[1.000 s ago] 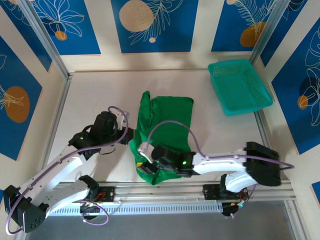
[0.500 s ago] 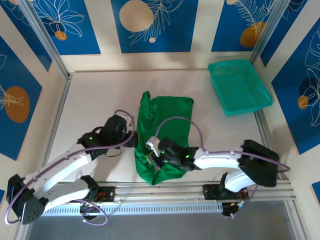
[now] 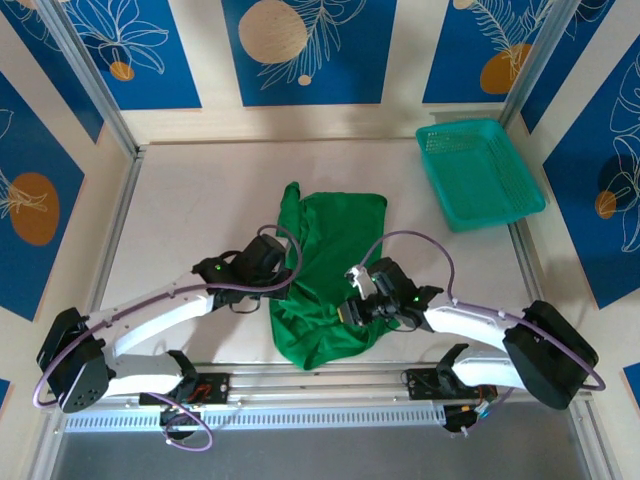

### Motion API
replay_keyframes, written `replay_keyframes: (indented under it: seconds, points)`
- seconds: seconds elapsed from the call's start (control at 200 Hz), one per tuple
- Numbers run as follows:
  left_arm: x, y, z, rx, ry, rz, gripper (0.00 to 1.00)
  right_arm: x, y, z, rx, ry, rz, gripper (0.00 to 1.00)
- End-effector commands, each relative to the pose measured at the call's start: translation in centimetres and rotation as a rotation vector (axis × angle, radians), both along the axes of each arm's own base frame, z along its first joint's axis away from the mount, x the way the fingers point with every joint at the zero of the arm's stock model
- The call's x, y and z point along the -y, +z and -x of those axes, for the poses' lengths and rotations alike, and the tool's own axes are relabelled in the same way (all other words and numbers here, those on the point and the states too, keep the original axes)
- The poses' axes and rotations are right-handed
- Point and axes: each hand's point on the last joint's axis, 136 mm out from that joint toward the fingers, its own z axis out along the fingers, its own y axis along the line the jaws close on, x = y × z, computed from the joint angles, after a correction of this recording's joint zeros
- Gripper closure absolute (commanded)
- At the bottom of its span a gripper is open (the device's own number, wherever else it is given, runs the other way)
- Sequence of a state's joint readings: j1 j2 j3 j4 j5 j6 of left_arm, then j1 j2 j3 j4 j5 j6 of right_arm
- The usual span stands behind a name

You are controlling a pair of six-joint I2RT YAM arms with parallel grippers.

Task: Fold the inside-out t-shirt

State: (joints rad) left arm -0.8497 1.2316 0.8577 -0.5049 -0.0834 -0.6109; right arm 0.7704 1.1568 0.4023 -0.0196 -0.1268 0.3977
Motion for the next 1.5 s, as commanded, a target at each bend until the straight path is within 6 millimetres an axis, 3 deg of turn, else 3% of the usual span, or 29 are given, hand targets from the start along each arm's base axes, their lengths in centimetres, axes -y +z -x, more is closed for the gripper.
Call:
replay_keyframes:
  seconds: [0.0,0.095,0.19,0.245,0.275,0.325,0.445,0.575,0.63,0.781,0.916,1.236,1.496]
  points:
    - [1.0,1.4,-0.7,0.037,-0.018,0.022,1.0,-0.8,4.2,0.2,0.181,0.099,-0.018,0.71]
    - [1.6,1.2,-0.5,0.026,-0.03,0.053,1.0,-1.4,7.7,1.7,0.421,0.253,-0.026,0.67]
    - [1.8,1.4,-0.2,0.005,-0.033,0.061,1.0,-2.8,10.2,5.7,0.696,0.558,-0.084,0.65]
    - [1.9,1.5,-0.2,0.003,-0.027,0.072,1.0,-3.4,10.4,8.1,0.838,0.753,-0.106,0.57]
    - [2.0,1.5,-0.2,0.003,-0.028,0.08,1.0,-3.7,10.3,8.1,0.883,0.773,-0.092,0.51]
    - [2.2,1.5,-0.2,0.003,-0.033,0.088,1.0,-3.9,10.1,6.9,0.895,0.743,-0.039,0.51]
    - [2.3,1.6,-0.1,-0.012,-0.038,0.088,1.0,-3.7,9.0,3.5,0.764,0.554,0.117,0.49]
    - [2.4,1.5,-0.3,-0.004,-0.035,0.088,1.0,-2.9,6.7,1.7,0.382,0.232,0.119,0.54]
    - [2.4,1.5,-0.5,-0.005,-0.032,0.075,1.0,-2.5,5.9,1.3,0.22,0.083,0.131,0.62]
    - [2.3,1.3,-0.8,0.002,-0.028,0.058,1.0,-2.0,3.8,2.0,-0.061,-0.2,0.176,0.62]
    - [2.4,1.0,-1.0,-0.005,-0.029,0.043,1.0,-3.2,2.5,3.0,-0.104,-0.247,0.207,0.61]
    - [1.8,-0.1,-1.0,-0.016,-0.011,0.029,1.0,-3.1,1.4,0.8,-0.159,-0.408,0.258,0.57]
    - [1.5,-0.2,-1.2,-0.014,0.003,0.029,1.0,-3.9,0.7,0.6,-0.192,-0.383,0.249,0.8]
